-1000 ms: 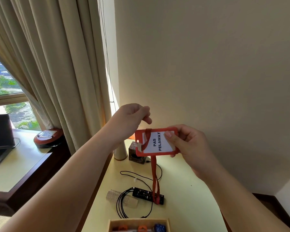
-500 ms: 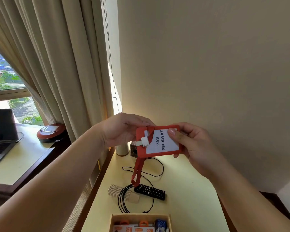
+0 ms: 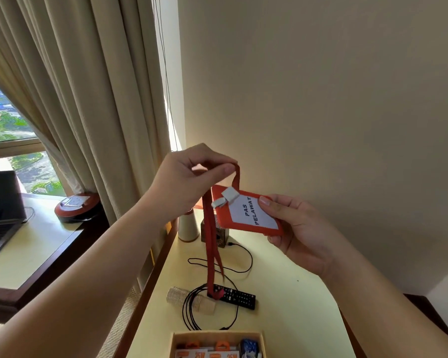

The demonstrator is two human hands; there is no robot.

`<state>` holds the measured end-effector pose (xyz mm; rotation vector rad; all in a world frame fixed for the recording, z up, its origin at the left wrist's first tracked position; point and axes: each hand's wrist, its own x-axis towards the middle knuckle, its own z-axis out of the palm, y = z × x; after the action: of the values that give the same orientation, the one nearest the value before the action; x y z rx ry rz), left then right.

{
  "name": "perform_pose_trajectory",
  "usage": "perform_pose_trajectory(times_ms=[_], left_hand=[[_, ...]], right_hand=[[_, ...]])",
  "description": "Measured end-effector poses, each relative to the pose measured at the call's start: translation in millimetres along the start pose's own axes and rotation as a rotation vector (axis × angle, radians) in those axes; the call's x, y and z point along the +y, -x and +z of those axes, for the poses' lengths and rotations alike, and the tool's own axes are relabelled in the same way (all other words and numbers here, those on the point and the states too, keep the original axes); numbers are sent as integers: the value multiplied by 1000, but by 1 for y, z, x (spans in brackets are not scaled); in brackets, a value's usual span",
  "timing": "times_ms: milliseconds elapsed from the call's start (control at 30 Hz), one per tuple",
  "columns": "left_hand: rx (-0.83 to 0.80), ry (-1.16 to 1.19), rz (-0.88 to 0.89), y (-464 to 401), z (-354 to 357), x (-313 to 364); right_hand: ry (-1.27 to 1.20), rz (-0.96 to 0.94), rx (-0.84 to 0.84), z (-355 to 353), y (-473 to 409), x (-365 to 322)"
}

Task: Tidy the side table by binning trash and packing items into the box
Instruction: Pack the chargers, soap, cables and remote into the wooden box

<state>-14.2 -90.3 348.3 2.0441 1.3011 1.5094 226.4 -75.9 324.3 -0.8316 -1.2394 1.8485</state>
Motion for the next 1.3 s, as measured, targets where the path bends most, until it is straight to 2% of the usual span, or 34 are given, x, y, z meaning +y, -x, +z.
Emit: perform_pose_trajectory(times_ms=[67, 133, 267, 433, 600, 700, 800, 933, 1133, 1300], left_hand=[[115, -128, 162, 4, 7, 4], [128, -126, 177, 14, 13, 1], [195, 43, -115, 39, 34, -4], [282, 231, -314, 51, 48, -2], [189, 409, -473, 63, 53, 4], [114, 415, -508, 73, 58, 10], [25, 407, -567, 84, 63, 19], [-13, 329, -622, 88, 62, 43], [-4, 273, -576, 65, 33, 82], [30, 178, -586, 16, -3, 93]], right_hand=[[-4, -44, 3, 0, -1, -2], [-12, -109, -2, 1, -1, -5], [47, -252, 48, 6, -1, -11], [222, -372, 138, 13, -2, -15], [203, -421, 231, 14, -5, -21], [177, -460, 317, 14, -10, -24], [251, -513, 405, 9, -18, -23], [363, -513, 464, 0, -26, -12], [425, -443, 398, -6, -23, 13], [460, -389, 187, -8, -14, 30]])
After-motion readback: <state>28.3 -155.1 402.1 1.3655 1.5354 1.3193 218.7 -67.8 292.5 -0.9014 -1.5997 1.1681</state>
